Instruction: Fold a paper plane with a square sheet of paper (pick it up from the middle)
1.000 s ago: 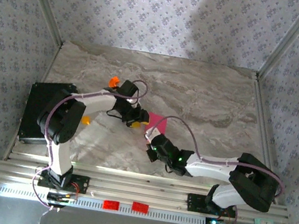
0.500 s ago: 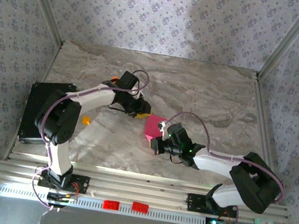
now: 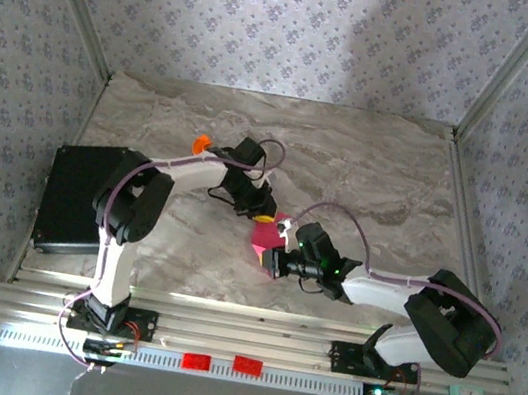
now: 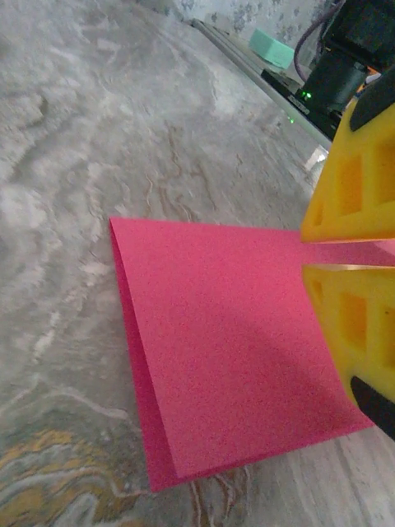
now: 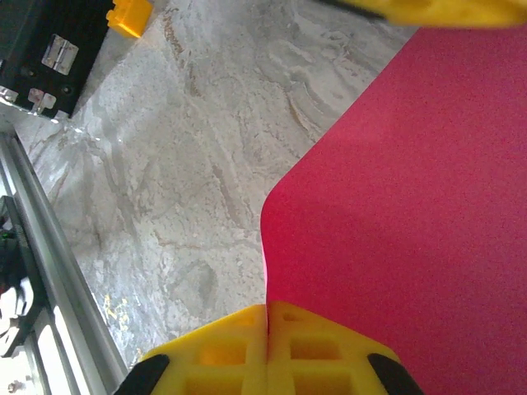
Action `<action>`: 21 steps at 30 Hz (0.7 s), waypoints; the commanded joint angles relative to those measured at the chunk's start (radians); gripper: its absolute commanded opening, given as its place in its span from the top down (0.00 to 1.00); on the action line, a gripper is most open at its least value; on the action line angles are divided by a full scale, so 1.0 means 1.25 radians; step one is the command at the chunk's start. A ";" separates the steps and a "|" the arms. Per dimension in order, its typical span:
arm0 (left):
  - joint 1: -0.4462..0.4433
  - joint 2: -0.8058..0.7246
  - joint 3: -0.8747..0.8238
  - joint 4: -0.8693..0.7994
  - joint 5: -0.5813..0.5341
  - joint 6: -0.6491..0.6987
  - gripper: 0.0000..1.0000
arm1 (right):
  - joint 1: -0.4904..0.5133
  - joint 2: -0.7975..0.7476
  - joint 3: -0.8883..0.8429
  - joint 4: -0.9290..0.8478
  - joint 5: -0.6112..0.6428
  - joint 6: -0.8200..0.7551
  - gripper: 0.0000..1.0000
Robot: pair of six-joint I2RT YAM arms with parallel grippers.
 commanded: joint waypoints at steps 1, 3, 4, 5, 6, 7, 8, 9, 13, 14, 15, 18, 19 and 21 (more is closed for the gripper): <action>-0.001 0.034 0.026 -0.034 -0.001 0.027 0.85 | -0.010 0.005 -0.011 0.015 -0.032 0.023 1.00; -0.003 0.056 0.034 -0.043 -0.003 0.035 0.86 | -0.017 0.014 -0.009 0.013 -0.044 0.030 1.00; -0.003 0.065 0.035 -0.046 -0.006 0.040 0.86 | -0.022 0.018 -0.008 0.010 -0.052 0.035 1.00; -0.003 0.072 0.034 -0.047 -0.012 0.045 0.86 | -0.028 0.023 -0.007 0.008 -0.060 0.038 1.00; -0.004 0.076 0.032 -0.049 -0.017 0.047 0.87 | -0.033 0.029 -0.004 0.007 -0.069 0.042 1.00; -0.004 0.081 0.030 -0.051 -0.023 0.049 0.87 | -0.039 0.037 -0.001 0.005 -0.078 0.047 1.00; -0.004 0.085 0.027 -0.051 -0.026 0.050 0.87 | -0.043 0.043 0.002 0.004 -0.086 0.051 1.00; -0.004 0.088 0.023 -0.050 -0.029 0.051 0.87 | -0.045 0.049 0.004 0.002 -0.088 0.053 1.00; -0.006 0.095 0.003 -0.043 -0.033 0.052 0.88 | -0.065 0.077 0.018 -0.009 -0.101 0.083 0.99; -0.005 0.097 0.000 -0.045 -0.035 0.053 0.88 | -0.073 0.088 0.023 -0.009 -0.112 0.088 0.99; -0.005 0.098 -0.001 -0.045 -0.035 0.055 0.88 | -0.079 0.094 0.026 -0.009 -0.118 0.094 0.99; -0.005 0.098 -0.004 -0.045 -0.040 0.056 0.88 | -0.093 0.111 0.033 -0.009 -0.129 0.098 0.99; -0.005 0.099 -0.004 -0.046 -0.040 0.057 0.88 | -0.098 0.114 0.035 -0.013 -0.131 0.099 0.99; -0.006 0.099 -0.002 -0.046 -0.042 0.057 0.89 | -0.108 0.117 0.042 -0.030 -0.134 0.097 0.99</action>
